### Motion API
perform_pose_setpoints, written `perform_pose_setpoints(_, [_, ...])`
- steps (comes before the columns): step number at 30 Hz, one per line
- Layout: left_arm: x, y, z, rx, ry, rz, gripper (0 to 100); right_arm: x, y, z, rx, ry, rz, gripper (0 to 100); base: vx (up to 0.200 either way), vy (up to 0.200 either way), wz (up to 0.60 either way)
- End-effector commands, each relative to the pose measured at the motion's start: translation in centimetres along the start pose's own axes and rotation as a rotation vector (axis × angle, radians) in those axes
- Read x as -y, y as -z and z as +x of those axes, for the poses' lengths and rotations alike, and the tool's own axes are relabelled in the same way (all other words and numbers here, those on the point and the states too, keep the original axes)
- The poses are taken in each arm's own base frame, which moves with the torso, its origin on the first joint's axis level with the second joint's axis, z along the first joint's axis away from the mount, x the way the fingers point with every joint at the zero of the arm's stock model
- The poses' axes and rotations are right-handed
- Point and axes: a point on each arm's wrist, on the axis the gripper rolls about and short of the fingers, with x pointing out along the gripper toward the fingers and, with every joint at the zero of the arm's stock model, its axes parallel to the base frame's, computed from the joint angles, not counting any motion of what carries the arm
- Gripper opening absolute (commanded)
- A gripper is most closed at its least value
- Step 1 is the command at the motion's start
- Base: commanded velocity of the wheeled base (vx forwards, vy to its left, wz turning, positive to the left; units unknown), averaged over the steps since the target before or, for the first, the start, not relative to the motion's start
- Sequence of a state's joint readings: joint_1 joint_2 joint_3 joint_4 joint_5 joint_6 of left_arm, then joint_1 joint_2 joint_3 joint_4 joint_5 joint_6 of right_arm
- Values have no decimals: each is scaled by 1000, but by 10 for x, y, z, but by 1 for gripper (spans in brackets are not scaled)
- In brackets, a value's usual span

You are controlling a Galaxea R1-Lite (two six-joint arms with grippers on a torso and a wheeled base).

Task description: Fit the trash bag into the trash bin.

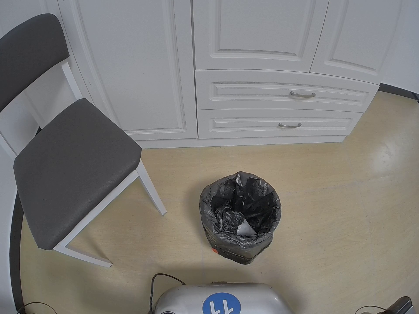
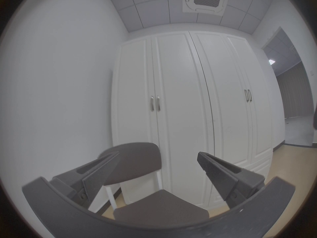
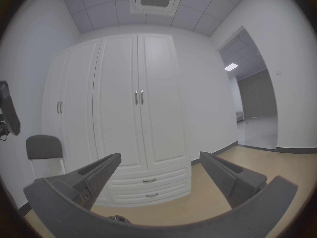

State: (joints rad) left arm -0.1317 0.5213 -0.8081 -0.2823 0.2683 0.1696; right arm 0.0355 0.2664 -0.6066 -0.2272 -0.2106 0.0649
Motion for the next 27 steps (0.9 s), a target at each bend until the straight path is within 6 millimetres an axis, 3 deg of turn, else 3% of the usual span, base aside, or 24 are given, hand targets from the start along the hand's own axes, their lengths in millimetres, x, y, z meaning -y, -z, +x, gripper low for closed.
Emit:
perform_pose_setpoints(1, [-16,-34,-79,176,-101,-4,100,11,-11,-71,183,75,46,100,0,0,0])
perform_pose_setpoints(2, [-18,-31,-93,180,-109,0,100,12,-9,-70,176,101,48,100,0,0,0])
perform_pose_setpoints(5, [-19,-26,-110,170,-112,6,100,12,-3,-68,156,105,42,100,0,0,0])
perform_pose_setpoints(13, [-17,-3,-131,130,-126,-4,100,12,12,-62,156,122,36,100,0,0,0])
perform_pose_setpoints(15, [-15,19,-138,105,-124,2,100,13,26,-57,176,137,26,100,0,0,0])
perform_pose_setpoints(17, [-14,32,-136,76,-119,2,100,13,34,-55,192,147,1,100,0,0,0])
perform_pose_setpoints(21, [-9,65,-124,-4,-108,-76,100,15,70,-51,219,143,-100,100,0,0,0])
perform_pose_setpoints(24, [-6,94,-117,-84,-104,-62,100,17,100,-51,171,107,-166,100,0,0,0])
perform_pose_setpoints(27, [-2,124,-114,-162,-98,-47,100,17,113,-51,111,82,-212,100,0,0,0])
